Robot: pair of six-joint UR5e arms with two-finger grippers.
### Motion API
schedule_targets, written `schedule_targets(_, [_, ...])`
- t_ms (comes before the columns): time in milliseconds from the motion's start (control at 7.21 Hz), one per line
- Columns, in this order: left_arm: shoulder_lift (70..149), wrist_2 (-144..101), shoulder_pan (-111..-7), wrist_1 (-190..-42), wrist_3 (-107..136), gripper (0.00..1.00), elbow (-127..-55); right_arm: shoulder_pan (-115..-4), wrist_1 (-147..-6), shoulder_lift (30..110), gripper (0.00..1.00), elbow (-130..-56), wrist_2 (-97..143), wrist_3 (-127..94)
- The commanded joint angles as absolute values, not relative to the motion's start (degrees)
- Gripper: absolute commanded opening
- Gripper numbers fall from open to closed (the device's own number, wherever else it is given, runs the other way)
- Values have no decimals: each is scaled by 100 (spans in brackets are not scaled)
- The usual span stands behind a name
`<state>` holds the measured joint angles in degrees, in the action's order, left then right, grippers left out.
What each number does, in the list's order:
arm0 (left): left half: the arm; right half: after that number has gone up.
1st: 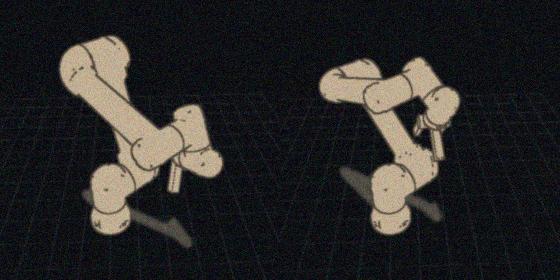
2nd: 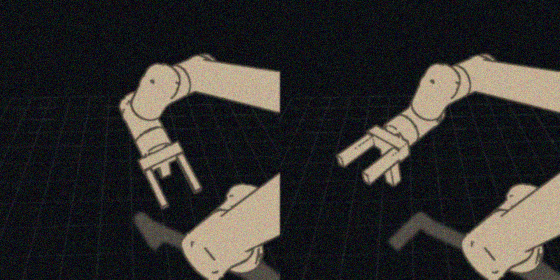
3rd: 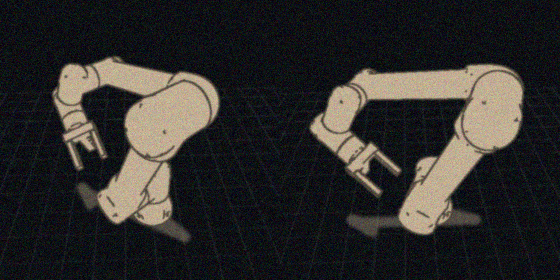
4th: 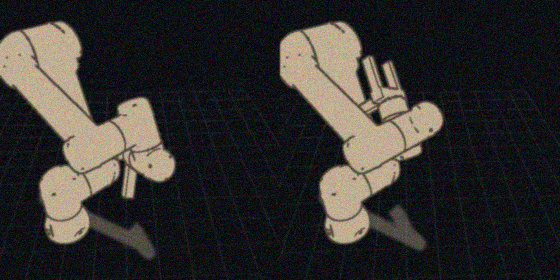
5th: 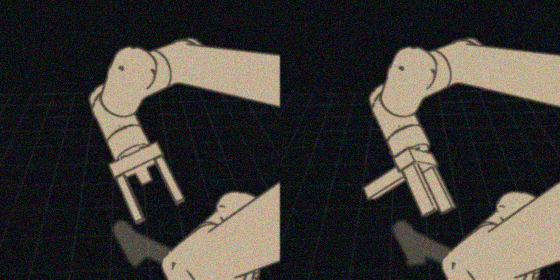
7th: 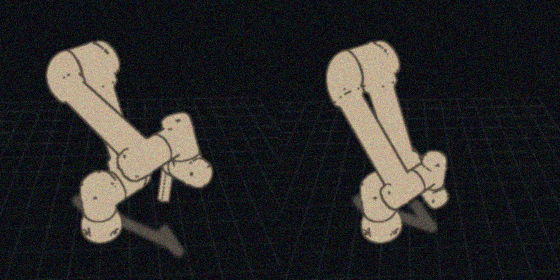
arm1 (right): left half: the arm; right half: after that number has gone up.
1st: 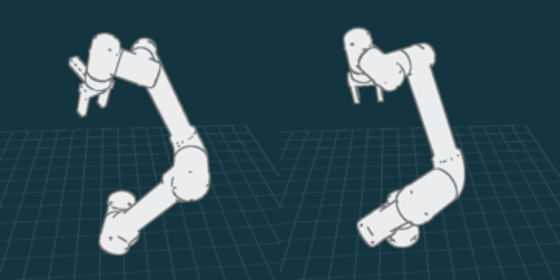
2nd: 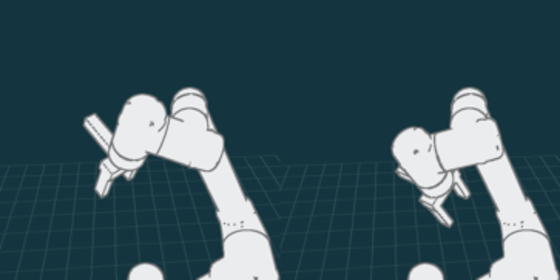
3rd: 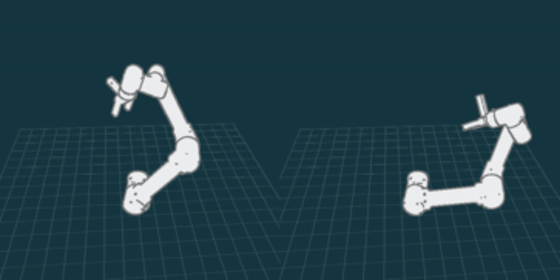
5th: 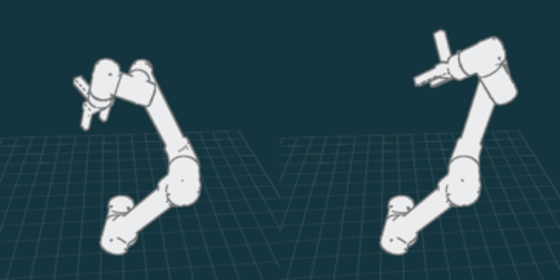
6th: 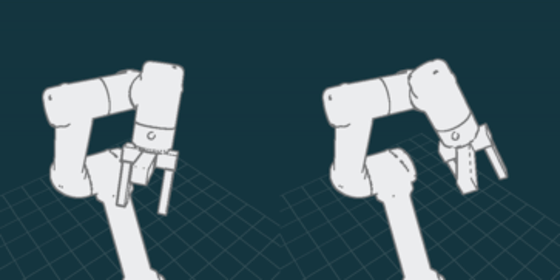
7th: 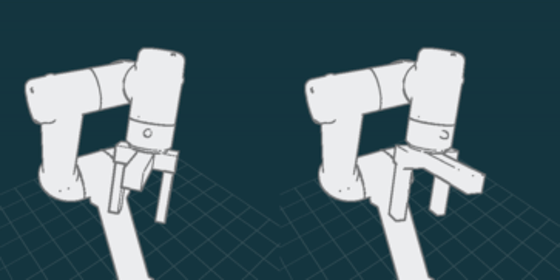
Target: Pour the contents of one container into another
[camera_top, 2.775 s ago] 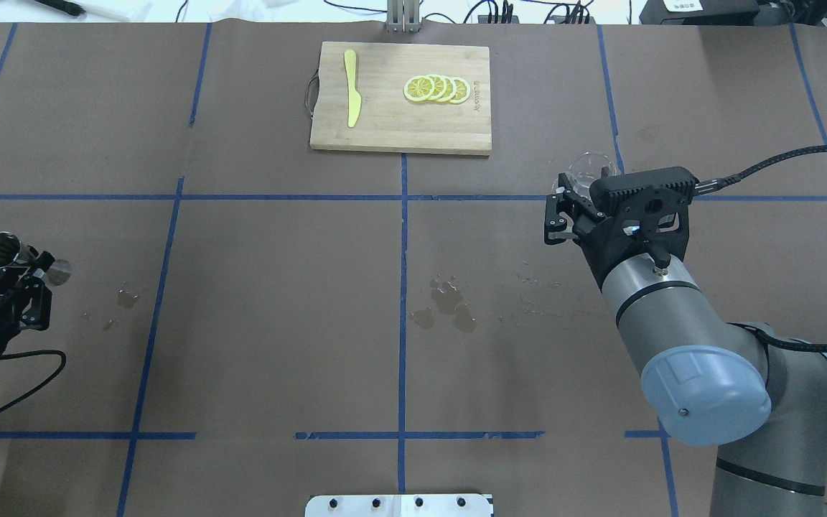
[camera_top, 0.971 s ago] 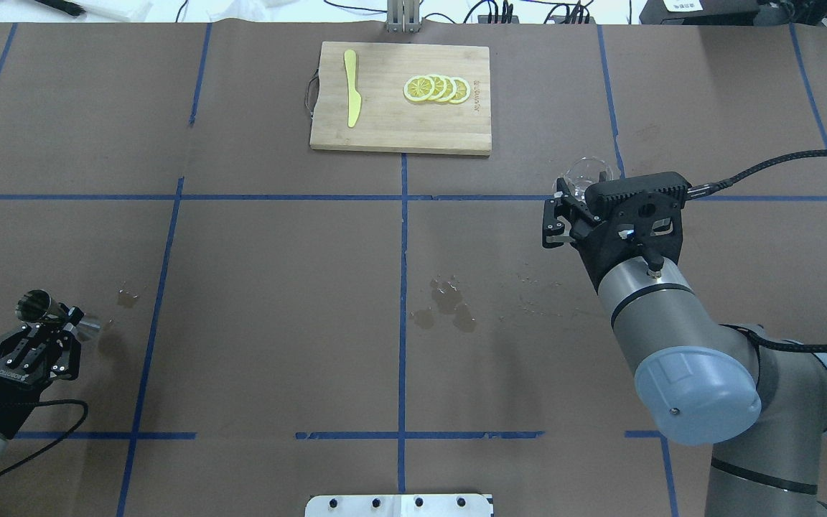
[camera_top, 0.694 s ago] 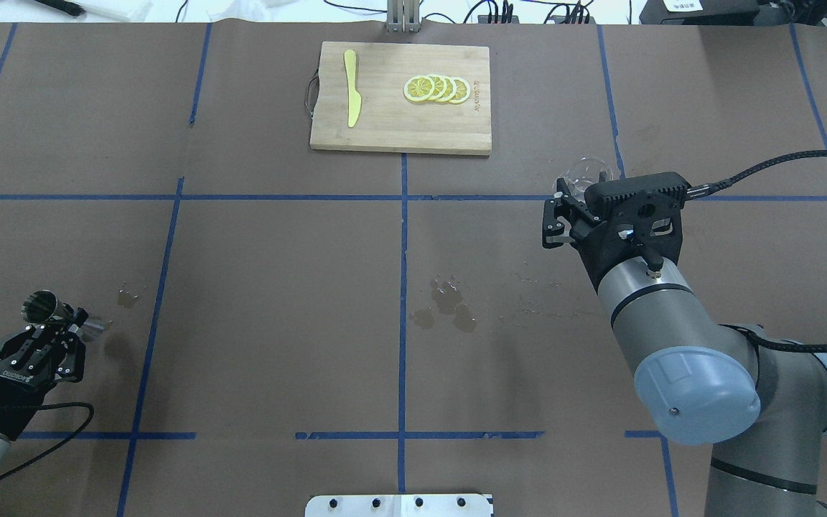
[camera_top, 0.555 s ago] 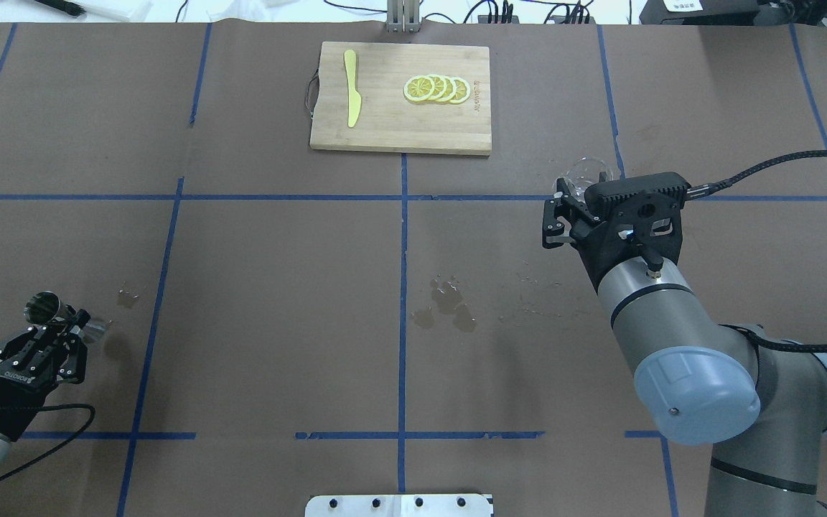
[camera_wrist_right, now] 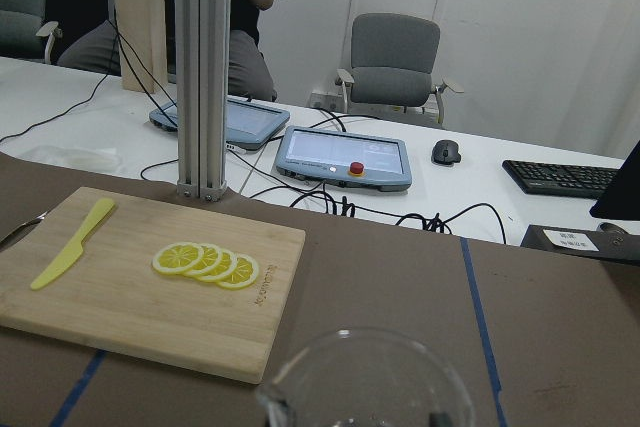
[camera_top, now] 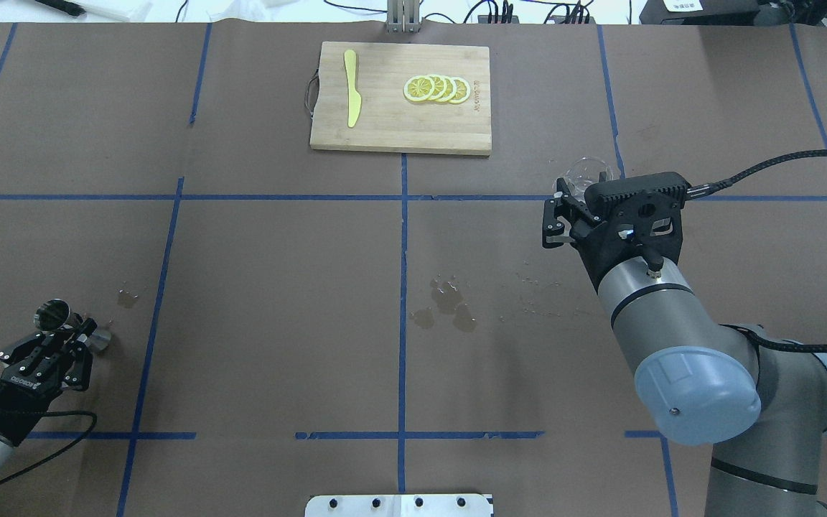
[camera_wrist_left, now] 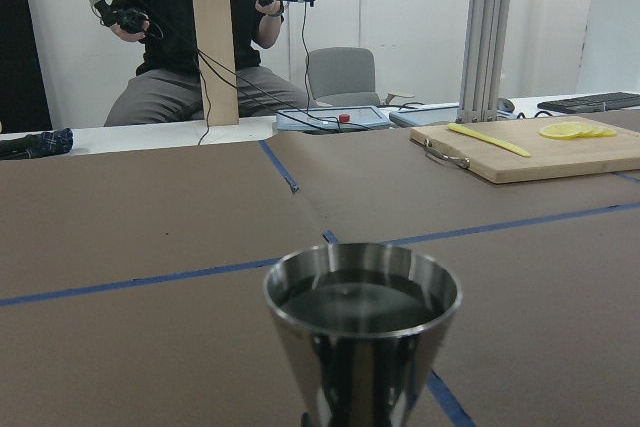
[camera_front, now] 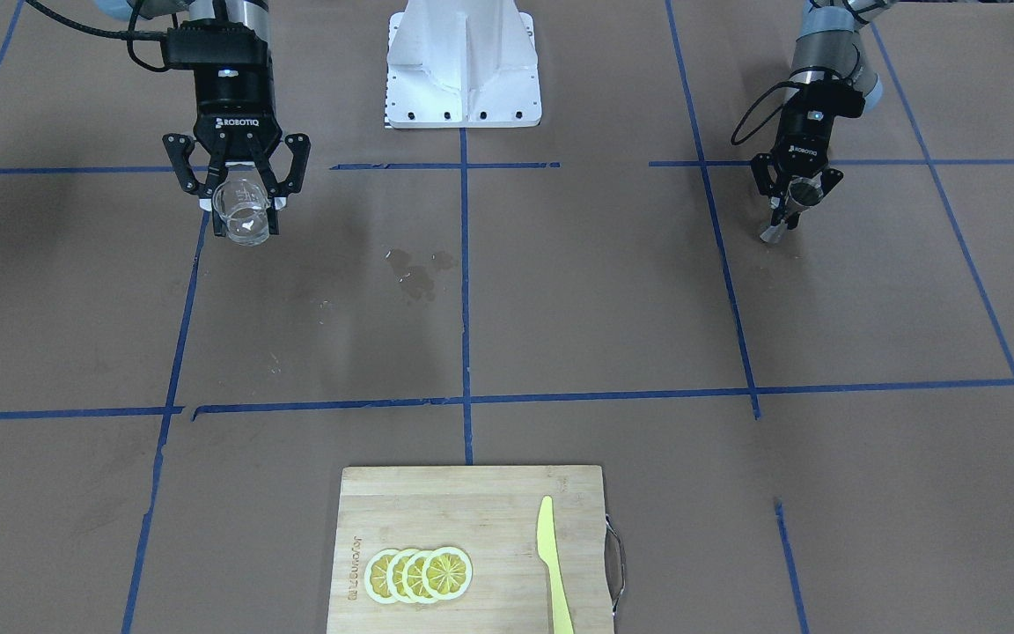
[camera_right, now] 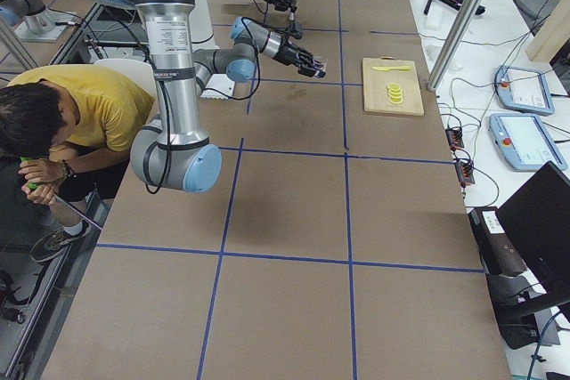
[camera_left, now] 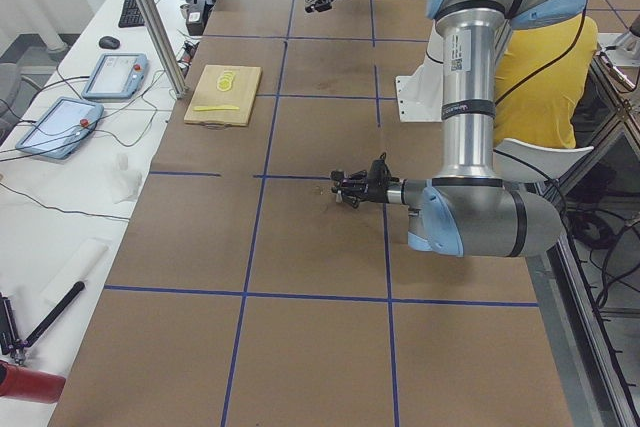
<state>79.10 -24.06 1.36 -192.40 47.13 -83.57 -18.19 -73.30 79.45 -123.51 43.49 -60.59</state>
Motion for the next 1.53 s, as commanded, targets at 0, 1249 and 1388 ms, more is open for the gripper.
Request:
schedule_targets(0, [7919, -2435, 149, -19248, 4720, 0, -8350, -1819, -7330, 7945, 0, -12357, 4350, -6056])
schedule_targets(1249, [7945, -2522, 149, -19257, 4746, 1, -8350, -1819, -7330, 7937, 0, -12358, 4351, -6056])
schedule_targets(1388, [7945, -2540, 149, -19266, 4746, 2, -8350, -1819, -7330, 7928, 0, -12366, 4351, -6056])
